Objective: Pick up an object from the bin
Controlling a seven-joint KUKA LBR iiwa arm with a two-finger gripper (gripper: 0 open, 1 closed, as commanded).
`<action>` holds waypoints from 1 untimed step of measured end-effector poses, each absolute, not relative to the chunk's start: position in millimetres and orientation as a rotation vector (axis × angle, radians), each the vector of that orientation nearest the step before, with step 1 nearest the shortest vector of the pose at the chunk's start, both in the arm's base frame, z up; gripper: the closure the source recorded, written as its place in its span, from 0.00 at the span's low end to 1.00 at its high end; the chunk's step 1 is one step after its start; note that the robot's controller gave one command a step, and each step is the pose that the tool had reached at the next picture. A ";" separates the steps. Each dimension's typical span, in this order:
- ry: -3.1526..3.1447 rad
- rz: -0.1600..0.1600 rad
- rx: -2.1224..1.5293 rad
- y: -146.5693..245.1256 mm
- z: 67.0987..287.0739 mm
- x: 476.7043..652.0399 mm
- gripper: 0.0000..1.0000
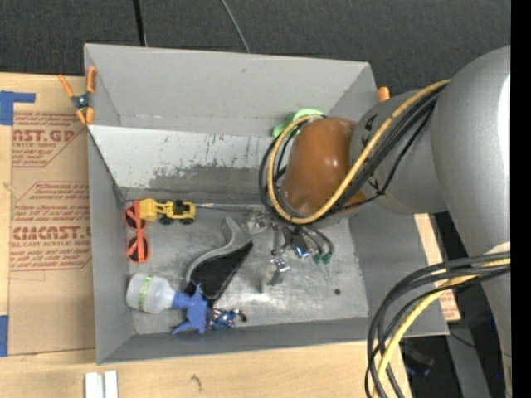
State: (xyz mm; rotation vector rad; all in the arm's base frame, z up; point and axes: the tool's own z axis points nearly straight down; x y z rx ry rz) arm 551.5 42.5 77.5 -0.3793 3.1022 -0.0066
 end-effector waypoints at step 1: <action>3.035 -0.022 -0.818 90.9 78.4 575.4 1.00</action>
Offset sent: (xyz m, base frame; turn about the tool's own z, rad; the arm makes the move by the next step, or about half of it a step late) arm 0.0000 0.0000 0.0000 0.0000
